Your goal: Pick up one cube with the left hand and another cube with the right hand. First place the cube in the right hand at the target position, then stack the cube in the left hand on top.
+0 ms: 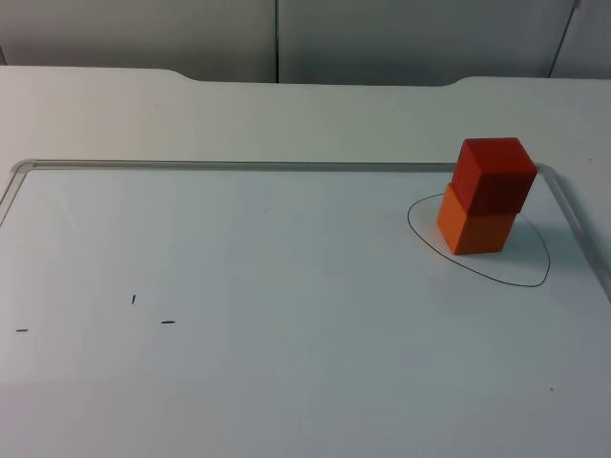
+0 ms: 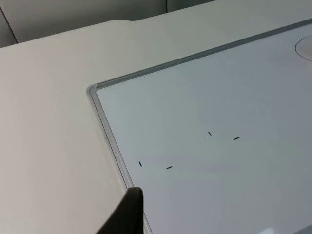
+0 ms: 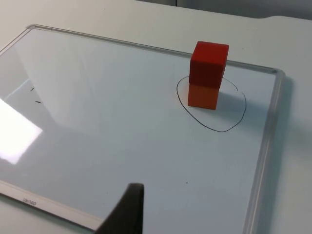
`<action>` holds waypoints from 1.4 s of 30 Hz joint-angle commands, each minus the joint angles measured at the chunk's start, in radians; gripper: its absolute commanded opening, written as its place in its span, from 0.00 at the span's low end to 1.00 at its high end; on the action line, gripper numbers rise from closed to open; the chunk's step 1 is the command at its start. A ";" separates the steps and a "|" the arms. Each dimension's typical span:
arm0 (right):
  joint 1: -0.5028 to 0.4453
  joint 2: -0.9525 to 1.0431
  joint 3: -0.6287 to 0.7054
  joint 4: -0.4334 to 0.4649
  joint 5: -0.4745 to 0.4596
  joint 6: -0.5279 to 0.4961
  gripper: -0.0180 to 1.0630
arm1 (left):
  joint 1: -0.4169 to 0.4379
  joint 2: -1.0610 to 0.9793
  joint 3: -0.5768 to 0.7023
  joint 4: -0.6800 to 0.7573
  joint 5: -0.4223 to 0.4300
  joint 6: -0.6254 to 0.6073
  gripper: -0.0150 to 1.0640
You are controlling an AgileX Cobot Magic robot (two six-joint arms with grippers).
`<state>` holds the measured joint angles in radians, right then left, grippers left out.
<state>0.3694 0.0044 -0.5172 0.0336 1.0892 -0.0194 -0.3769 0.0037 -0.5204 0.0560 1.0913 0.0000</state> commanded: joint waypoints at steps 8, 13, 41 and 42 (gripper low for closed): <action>0.000 -0.004 0.009 -0.002 -0.009 0.002 0.99 | -0.003 -0.004 0.008 -0.001 -0.014 -0.006 0.95; 0.000 -0.004 0.009 -0.002 -0.009 0.002 0.99 | -0.003 -0.004 0.008 -0.001 -0.014 -0.006 0.95; -0.019 -0.004 0.009 -0.003 -0.011 0.012 0.99 | -0.003 -0.004 0.008 0.001 -0.014 -0.006 0.95; -0.047 -0.004 0.009 -0.003 -0.011 0.012 0.99 | -0.003 -0.004 0.008 0.001 -0.014 -0.006 0.95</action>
<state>0.3309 0.0044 -0.5172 0.0336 1.0892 -0.0117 -0.3769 0.0037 -0.5204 0.0580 1.0877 0.0000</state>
